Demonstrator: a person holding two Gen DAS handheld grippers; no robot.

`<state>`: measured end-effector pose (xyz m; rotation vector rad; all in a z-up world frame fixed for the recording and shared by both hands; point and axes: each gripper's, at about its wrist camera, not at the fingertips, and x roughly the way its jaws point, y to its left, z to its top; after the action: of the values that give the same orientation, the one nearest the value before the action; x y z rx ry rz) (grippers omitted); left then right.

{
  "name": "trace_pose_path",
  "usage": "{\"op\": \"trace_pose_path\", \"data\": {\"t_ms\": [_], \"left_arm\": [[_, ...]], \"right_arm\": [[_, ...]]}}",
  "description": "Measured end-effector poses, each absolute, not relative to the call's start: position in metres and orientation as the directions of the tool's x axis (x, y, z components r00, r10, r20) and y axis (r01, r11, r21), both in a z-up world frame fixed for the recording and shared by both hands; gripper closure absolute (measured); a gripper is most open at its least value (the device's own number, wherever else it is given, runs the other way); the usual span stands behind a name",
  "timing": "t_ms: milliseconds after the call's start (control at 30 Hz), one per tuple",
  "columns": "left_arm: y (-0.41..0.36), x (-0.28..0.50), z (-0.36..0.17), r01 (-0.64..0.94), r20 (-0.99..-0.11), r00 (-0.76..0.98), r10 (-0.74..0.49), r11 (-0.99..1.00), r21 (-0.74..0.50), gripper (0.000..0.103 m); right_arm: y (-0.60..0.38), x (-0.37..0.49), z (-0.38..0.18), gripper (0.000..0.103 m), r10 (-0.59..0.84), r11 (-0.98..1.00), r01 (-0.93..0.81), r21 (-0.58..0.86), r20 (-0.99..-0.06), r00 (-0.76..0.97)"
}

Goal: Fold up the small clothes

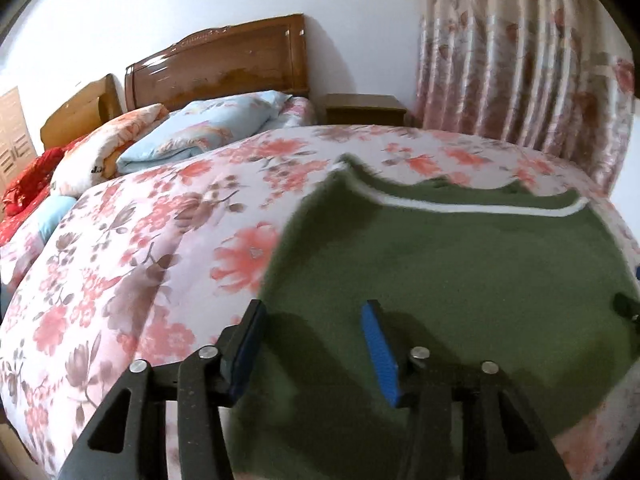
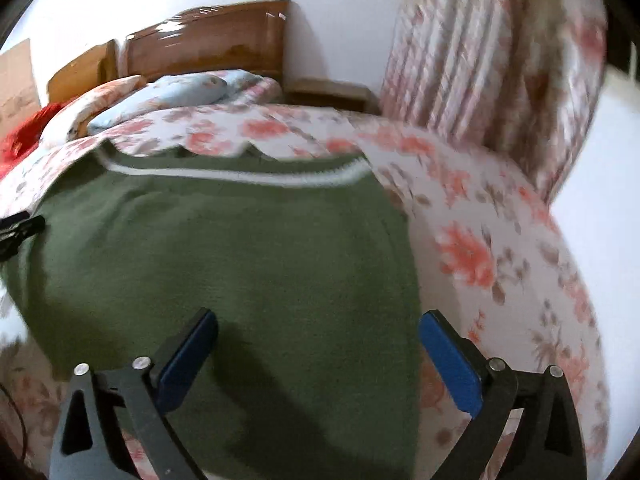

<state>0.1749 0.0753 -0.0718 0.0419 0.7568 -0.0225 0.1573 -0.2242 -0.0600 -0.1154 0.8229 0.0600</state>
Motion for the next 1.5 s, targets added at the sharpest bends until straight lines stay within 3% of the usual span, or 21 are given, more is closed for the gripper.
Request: {"op": "trace_pose_path", "data": {"t_ms": [100,200,267,333,467,700,767,867,1033,1100,1133,1267,1367,1500], "left_arm": [[0.043,0.152,-0.061,0.176,-0.645,0.753,-0.128,0.984,0.009,0.053],[0.016,0.148,-0.084,0.261,-0.703,0.699,-0.133,0.962,0.077,0.053],[0.019,0.141,-0.093,0.265,-0.663,0.737,-0.136,0.959,0.099,0.048],[0.031,0.140,-0.092,0.273,-0.668,0.727,-0.160,0.960,0.066,0.043],[0.059,0.132,-0.091,0.244,-0.683,0.714,-0.153,0.969,0.038,0.037],[0.081,0.100,-0.103,0.203,-0.688,0.715,-0.128,0.979,0.028,0.037],[0.078,0.100,-0.092,0.177,-0.698,0.707,-0.110,0.984,0.024,0.052],[0.068,0.099,-0.067,0.218,-0.654,0.730,-0.198,0.975,-0.051,0.052],[0.039,0.139,-0.076,0.245,-0.700,0.703,-0.127,0.967,0.070,0.049],[0.055,0.149,-0.086,0.234,-0.695,0.699,-0.168,0.972,0.001,0.038],[0.061,0.150,-0.087,0.237,-0.701,0.687,-0.193,0.971,-0.035,0.037],[0.065,0.162,-0.071,0.229,-0.733,0.647,-0.209,0.971,-0.075,0.043],[0.073,0.193,-0.054,0.216,-0.711,0.659,-0.248,0.967,-0.137,0.043],[0.088,0.266,-0.072,0.169,-0.766,0.587,-0.261,0.965,-0.200,0.047]], "right_arm": [[-0.177,0.134,-0.046,0.000,0.140,0.957,-0.277,-0.089,-0.695,0.705],[-0.140,0.119,-0.063,0.000,0.180,0.905,-0.401,-0.144,-0.724,0.666],[-0.140,0.119,-0.081,0.000,0.148,0.900,-0.402,-0.171,-0.747,0.648],[-0.161,0.118,-0.079,0.000,0.182,0.920,-0.379,-0.097,-0.752,0.634],[-0.204,0.103,-0.078,0.000,0.138,0.945,-0.314,-0.092,-0.757,0.638],[-0.218,0.073,-0.086,0.000,0.090,0.950,-0.285,-0.132,-0.755,0.649],[-0.215,0.075,-0.075,0.000,0.101,0.962,-0.257,-0.097,-0.745,0.660],[-0.191,0.080,-0.054,0.000,0.167,0.952,-0.298,-0.074,-0.689,0.705],[-0.155,0.125,-0.072,0.000,0.171,0.944,-0.324,-0.064,-0.745,0.645],[-0.157,0.130,-0.080,0.000,0.170,0.949,-0.310,-0.051,-0.747,0.643],[-0.161,0.129,-0.083,0.000,0.182,0.944,-0.325,-0.052,-0.741,0.646],[-0.169,0.121,-0.084,0.000,0.226,0.927,-0.373,-0.045,-0.724,0.651],[-0.164,0.120,-0.085,0.000,0.196,0.930,-0.360,-0.073,-0.730,0.655],[-0.165,0.119,-0.084,0.000,0.208,0.930,-0.364,-0.061,-0.727,0.655]]}}
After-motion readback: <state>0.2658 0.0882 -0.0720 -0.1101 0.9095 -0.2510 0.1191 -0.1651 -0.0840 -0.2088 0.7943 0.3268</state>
